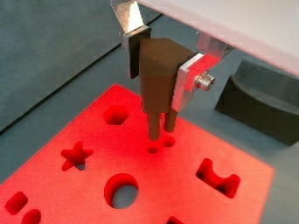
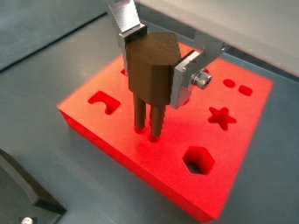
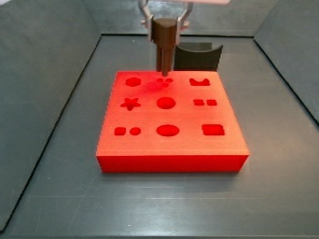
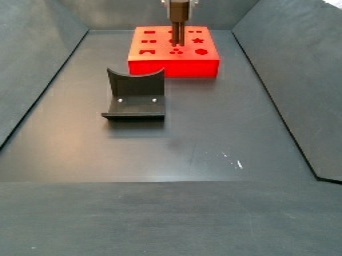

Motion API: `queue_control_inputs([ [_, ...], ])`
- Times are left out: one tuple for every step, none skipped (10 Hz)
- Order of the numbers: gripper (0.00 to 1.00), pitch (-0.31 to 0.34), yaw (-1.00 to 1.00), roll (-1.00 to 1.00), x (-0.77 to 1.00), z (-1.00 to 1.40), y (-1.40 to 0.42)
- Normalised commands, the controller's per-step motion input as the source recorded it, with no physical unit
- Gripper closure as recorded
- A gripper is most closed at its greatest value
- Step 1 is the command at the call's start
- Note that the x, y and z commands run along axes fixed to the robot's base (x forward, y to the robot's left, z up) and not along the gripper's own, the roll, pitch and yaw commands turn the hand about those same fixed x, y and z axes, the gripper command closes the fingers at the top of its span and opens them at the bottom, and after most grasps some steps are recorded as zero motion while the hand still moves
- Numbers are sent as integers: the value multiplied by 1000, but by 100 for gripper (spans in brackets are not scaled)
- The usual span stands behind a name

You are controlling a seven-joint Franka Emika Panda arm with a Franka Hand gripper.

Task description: Insert the 3 prong object.

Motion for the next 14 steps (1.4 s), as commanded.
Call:
queue_control_inputs([
  [100,0,-3,91,140,-303,-6],
  [100,0,0,101,134,-274,0],
  [100,0,0,94,186,-234,0],
  [100,0,0,94,151,-220,0],
  [100,0,0,99,0,-249,-69],
  [100,0,-37,84,0,-217,-94],
  [100,0,-91,94,0,-254,-60],
  [100,0,-143,151,0,-257,-54],
  [100,0,-157,156,0,-274,-49],
  [100,0,-180,147,46,-277,-54],
  [100,0,-183,120,23,-471,-77],
  [100,0,-186,94,0,-729,-77],
  [100,0,-180,87,0,-897,-86],
  [100,0,-194,86,0,-940,-94],
])
